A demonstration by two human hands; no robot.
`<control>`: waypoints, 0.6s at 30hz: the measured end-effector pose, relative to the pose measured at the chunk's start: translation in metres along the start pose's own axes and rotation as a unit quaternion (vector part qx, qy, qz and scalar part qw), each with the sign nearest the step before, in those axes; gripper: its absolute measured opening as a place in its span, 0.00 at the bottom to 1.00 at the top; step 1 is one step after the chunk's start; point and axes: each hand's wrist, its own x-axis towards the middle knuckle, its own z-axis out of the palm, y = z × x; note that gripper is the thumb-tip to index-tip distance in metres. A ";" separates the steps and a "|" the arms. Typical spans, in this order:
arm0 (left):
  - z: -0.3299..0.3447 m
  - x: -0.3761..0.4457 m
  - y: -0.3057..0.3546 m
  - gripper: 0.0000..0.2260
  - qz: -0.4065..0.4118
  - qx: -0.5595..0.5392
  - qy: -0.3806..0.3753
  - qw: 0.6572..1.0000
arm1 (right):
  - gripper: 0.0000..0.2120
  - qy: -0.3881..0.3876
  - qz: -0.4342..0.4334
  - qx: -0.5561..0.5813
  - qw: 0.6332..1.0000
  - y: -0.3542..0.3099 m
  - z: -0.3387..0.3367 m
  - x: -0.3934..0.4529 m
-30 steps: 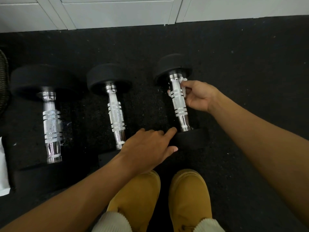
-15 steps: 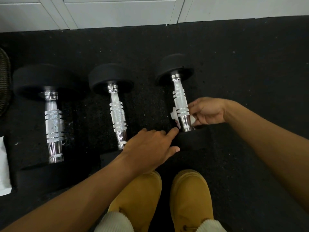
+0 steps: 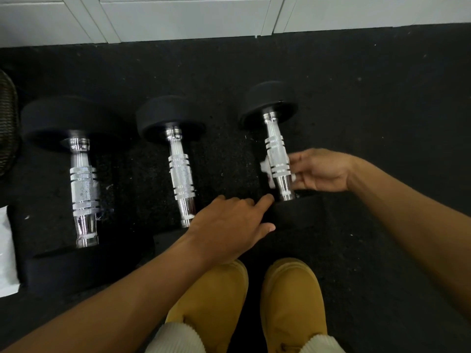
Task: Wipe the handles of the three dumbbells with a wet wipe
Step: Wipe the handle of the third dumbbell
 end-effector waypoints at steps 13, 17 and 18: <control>-0.002 0.001 0.002 0.24 -0.002 0.008 -0.013 1.000 | 0.16 0.125 -0.097 0.176 0.972 -0.043 0.014 0.029; -0.004 0.000 0.003 0.24 -0.005 0.002 -0.018 1.000 | 0.16 0.087 -0.092 0.162 0.979 -0.034 0.016 0.025; -0.004 0.000 0.003 0.23 -0.004 0.003 -0.019 1.000 | 0.16 0.060 -0.078 0.127 0.987 -0.027 0.014 0.021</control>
